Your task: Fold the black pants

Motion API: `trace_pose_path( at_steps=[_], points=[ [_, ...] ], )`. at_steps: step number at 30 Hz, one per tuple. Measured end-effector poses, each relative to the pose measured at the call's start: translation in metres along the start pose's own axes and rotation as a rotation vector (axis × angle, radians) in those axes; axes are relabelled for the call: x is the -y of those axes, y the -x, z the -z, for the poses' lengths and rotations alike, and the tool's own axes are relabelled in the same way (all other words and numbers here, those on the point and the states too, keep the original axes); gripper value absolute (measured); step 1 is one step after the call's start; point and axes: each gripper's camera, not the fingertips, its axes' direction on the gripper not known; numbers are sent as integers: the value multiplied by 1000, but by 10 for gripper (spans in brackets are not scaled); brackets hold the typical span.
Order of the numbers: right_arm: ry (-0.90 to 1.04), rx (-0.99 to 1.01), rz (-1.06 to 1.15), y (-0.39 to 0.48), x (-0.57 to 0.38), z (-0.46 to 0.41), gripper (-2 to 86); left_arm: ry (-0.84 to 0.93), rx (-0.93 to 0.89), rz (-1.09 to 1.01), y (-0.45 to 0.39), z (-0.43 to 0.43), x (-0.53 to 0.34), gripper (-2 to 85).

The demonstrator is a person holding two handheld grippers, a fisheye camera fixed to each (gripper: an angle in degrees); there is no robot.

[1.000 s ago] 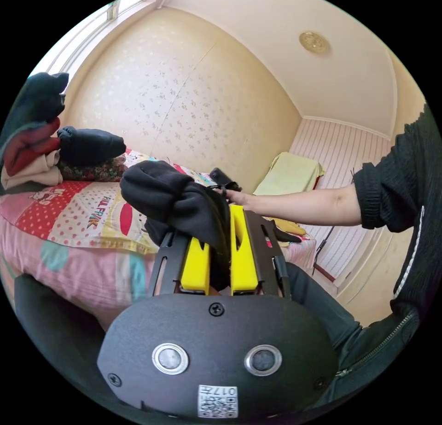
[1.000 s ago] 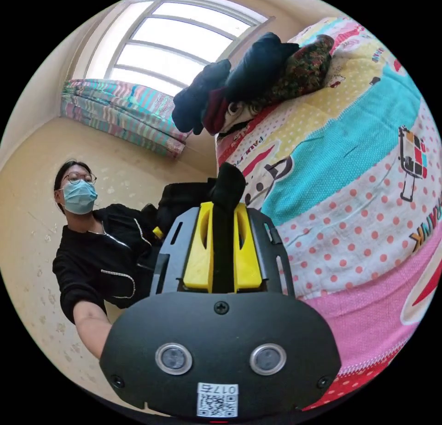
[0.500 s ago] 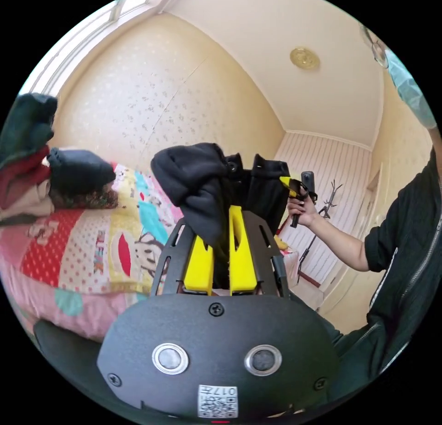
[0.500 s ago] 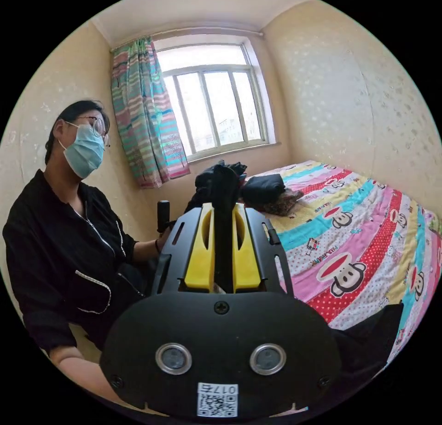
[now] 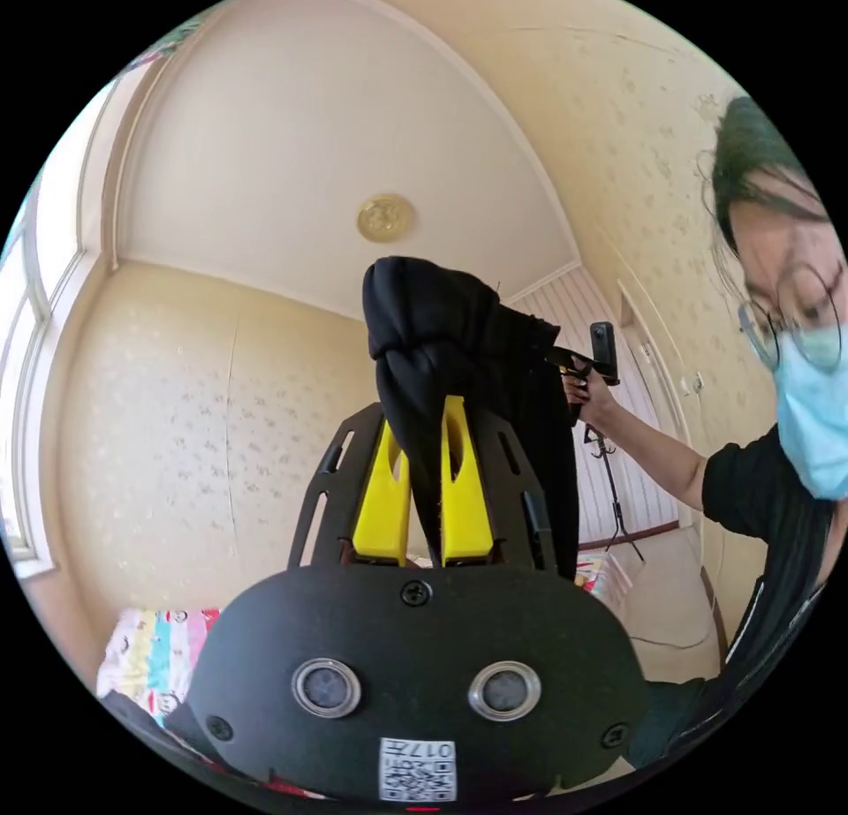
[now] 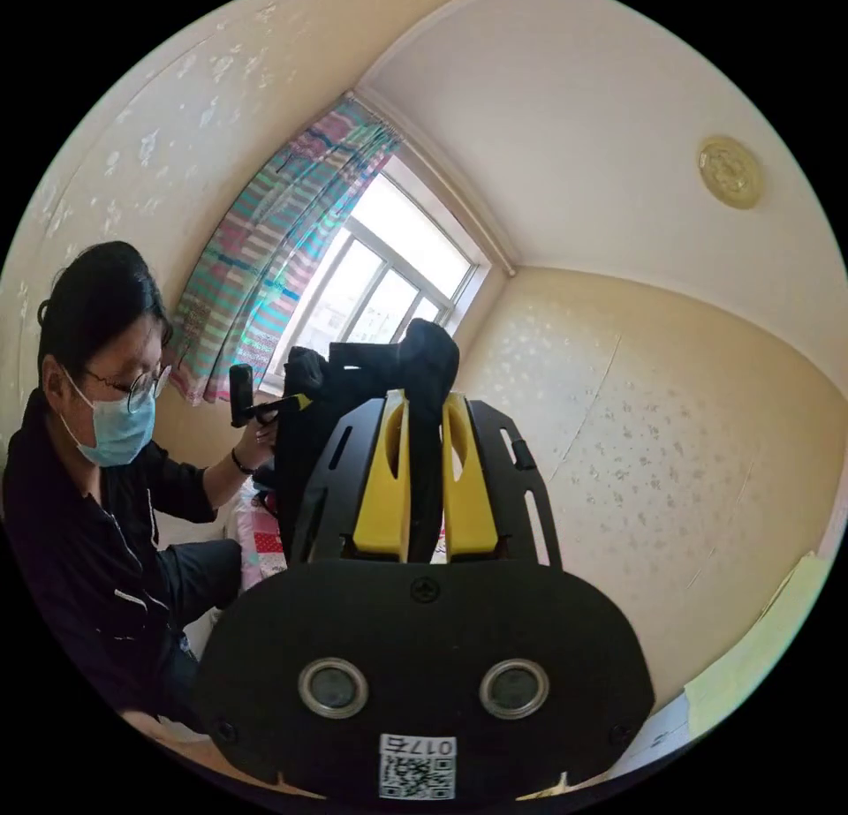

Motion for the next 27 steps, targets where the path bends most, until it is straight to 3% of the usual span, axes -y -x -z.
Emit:
trace_pose_path(
  at_steps=[6, 13, 20, 23, 27],
  points=[
    [-63, -118, 30, -20, 107, 42, 66, -11, 55, -103, 11, -22, 111, 62],
    [-57, -131, 5, -73, 159, 1, 66, -27, 221, -164, 38, -49, 176, 56],
    [55, -128, -73, -170, 96, -106, 67, 47, 282, -177, 91, -113, 154, 54],
    [83, -164, -171, -246, 49, -186, 69, 126, 335, -151, 142, -187, 124, 53],
    [163, -224, -420, -378, -37, -325, 89, 347, 489, -87, 281, -362, 49, 86]
  ],
)
